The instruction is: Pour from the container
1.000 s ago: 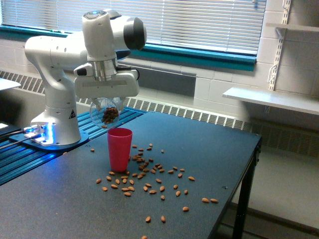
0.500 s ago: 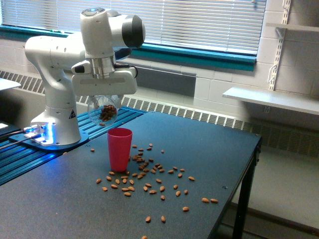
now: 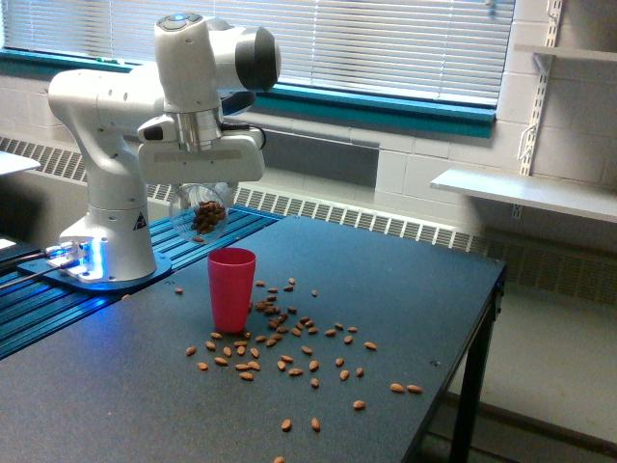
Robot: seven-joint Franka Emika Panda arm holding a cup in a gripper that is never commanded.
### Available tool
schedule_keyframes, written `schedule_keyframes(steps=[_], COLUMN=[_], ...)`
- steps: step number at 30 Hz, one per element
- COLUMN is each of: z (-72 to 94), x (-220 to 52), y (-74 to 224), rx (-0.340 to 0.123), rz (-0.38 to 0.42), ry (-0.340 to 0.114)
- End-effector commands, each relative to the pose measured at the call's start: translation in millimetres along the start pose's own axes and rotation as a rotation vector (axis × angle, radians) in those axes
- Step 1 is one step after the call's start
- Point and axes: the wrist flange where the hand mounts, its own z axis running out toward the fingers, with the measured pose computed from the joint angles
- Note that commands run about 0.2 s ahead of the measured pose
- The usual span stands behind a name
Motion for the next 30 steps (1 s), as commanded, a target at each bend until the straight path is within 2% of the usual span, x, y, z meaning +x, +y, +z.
schedule_keyframes(steps=[1,16,30], z=[4.1,7.1,1.0], x=[9,1,-17], y=[-1,-22,-31], rx=[-0.019,-0.052,-0.064], rz=[-0.010,-0.055,-0.116], ry=[-0.015,-0.025,-0.035])
